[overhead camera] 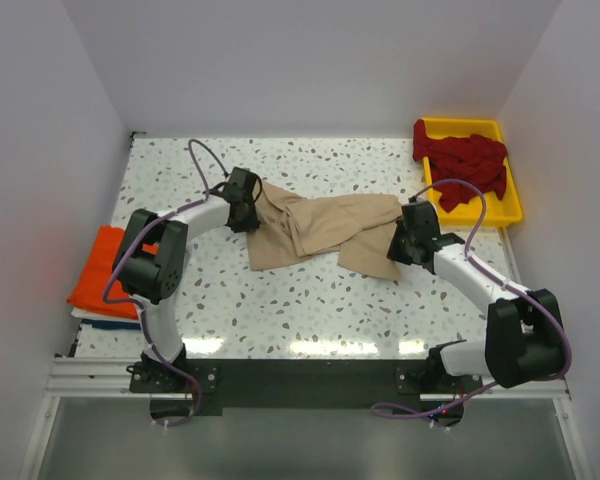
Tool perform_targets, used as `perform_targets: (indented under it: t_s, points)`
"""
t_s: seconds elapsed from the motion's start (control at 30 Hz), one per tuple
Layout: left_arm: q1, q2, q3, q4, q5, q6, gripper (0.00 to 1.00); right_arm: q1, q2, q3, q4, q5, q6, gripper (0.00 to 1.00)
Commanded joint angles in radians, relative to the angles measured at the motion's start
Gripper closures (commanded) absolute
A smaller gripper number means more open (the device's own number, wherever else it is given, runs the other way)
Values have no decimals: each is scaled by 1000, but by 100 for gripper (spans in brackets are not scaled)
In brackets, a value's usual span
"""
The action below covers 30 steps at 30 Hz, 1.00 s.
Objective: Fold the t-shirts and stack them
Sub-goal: Flatten the tshirt out
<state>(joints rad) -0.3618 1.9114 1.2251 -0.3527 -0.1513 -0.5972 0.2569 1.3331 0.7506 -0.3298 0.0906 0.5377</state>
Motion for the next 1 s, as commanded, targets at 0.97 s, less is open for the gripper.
perform_targets:
  t_s: [0.97]
  points:
    - [99,-305,-52,-89,4,42,100,-36,-215,154,-196,18,-48,100]
